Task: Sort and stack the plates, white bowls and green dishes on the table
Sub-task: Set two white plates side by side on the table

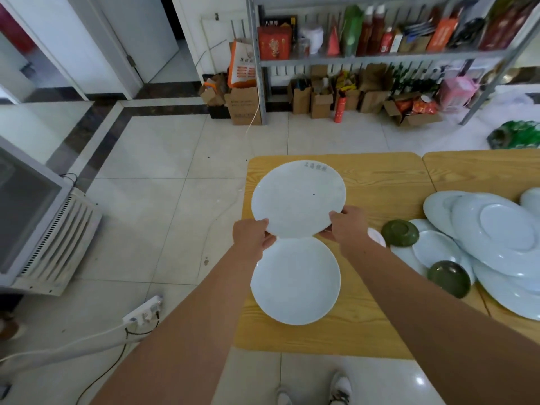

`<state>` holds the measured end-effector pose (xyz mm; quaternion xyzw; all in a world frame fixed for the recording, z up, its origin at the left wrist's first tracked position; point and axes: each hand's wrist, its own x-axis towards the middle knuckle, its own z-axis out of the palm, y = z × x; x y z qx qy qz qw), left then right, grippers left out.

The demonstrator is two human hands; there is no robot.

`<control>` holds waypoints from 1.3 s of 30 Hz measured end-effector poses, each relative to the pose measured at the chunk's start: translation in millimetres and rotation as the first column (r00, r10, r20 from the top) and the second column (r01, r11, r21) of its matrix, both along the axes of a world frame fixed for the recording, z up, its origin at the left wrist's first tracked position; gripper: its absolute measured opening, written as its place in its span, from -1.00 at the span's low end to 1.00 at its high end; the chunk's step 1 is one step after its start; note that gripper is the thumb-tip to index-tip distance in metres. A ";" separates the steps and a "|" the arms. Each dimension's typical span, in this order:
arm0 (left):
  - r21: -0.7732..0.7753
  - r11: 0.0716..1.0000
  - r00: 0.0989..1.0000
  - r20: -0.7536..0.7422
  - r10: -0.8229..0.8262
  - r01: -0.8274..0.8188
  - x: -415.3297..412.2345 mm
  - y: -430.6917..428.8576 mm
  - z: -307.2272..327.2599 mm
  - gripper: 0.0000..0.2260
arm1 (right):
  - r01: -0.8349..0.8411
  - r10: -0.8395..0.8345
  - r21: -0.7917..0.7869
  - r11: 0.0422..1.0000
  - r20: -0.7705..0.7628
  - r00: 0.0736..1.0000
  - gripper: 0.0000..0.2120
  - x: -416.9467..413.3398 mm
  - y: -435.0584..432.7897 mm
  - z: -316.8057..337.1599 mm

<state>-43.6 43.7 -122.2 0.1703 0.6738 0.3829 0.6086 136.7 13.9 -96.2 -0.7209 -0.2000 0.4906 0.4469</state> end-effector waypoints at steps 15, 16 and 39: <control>0.042 0.970 0.878 -0.436 -0.200 0.241 -47.8 -83.2 -28.1 -0.90 | -0.276 0.293 -0.150 0.949 0.108 0.950 -0.90 33.6 -79.9 -37.9; 0.025 0.969 0.872 -0.441 -0.211 0.247 -48.3 -88.4 -30.2 -0.91 | -0.297 0.318 -0.167 0.940 0.117 0.941 -0.91 34.4 -82.9 -42.7; -0.196 0.913 0.705 -0.585 -0.401 0.357 -50.4 -112.8 -74.8 -0.83 | -0.330 0.446 -0.326 0.886 0.408 0.796 -0.82 23.9 -111.5 -97.4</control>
